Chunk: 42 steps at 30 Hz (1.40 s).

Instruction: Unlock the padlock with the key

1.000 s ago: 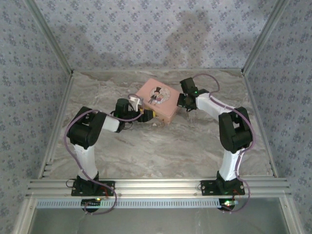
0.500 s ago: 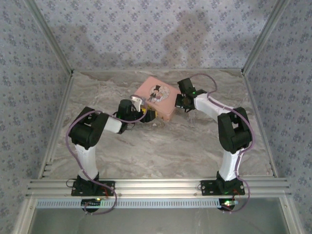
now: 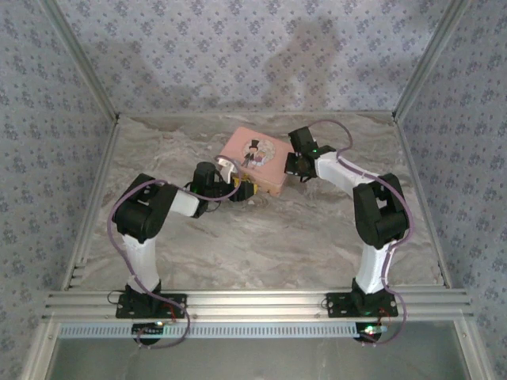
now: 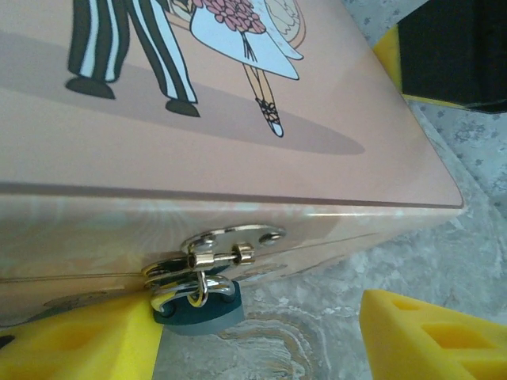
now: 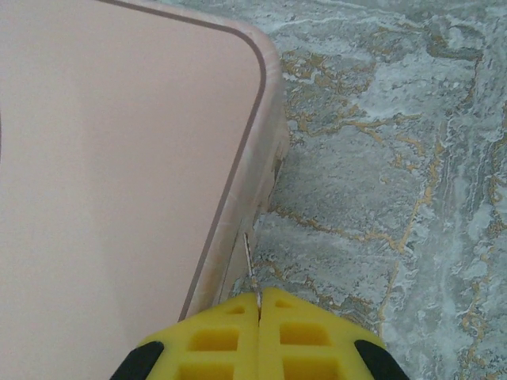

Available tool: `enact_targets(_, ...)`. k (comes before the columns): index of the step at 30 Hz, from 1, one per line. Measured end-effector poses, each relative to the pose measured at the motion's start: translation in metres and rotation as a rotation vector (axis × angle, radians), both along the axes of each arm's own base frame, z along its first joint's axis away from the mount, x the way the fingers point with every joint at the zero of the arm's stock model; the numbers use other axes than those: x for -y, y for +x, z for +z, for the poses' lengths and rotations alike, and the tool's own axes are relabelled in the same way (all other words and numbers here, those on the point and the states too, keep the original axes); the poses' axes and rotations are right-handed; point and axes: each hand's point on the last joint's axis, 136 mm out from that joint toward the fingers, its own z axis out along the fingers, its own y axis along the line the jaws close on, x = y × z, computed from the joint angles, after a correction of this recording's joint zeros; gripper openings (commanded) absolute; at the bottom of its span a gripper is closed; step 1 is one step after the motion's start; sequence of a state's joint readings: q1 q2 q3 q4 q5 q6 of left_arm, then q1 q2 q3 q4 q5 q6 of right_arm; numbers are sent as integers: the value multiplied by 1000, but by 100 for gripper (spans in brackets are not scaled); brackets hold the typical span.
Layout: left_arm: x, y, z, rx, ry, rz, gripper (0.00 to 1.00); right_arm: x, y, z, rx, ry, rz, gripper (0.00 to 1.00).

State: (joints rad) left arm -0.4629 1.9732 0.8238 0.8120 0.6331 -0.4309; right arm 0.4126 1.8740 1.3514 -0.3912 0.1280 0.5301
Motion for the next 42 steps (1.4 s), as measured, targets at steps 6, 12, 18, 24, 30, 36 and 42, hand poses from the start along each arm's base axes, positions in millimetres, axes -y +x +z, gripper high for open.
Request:
enact_targets(6, 2, 1, 1, -31, -50, 0, 64, 2, 2, 1, 10, -6, -8, 0)
enact_targets(12, 4, 0, 3, -60, -104, 4, 64, 4, 3, 1, 13, -12, -11, 0)
enact_targets(18, 2, -10, 0, -84, -128, 6, 61, 3, 5, 0, 24, -5, -9, 0)
enact_targets(24, 3, -17, 0, -85, -149, 6, 68, 3, 4, -1, 22, -6, -9, 0)
enact_targets(30, 11, -21, 1, -60, -145, 18, 74, 3, 4, -1, 26, -4, -9, 0)
enact_targets(36, 21, -25, -6, -25, -95, 44, 75, 3, 5, -1, 27, -5, -6, 0)
enact_targets(42, 15, -21, -6, -12, -96, 85, 72, 3, 5, -1, 28, -8, 0, 0)
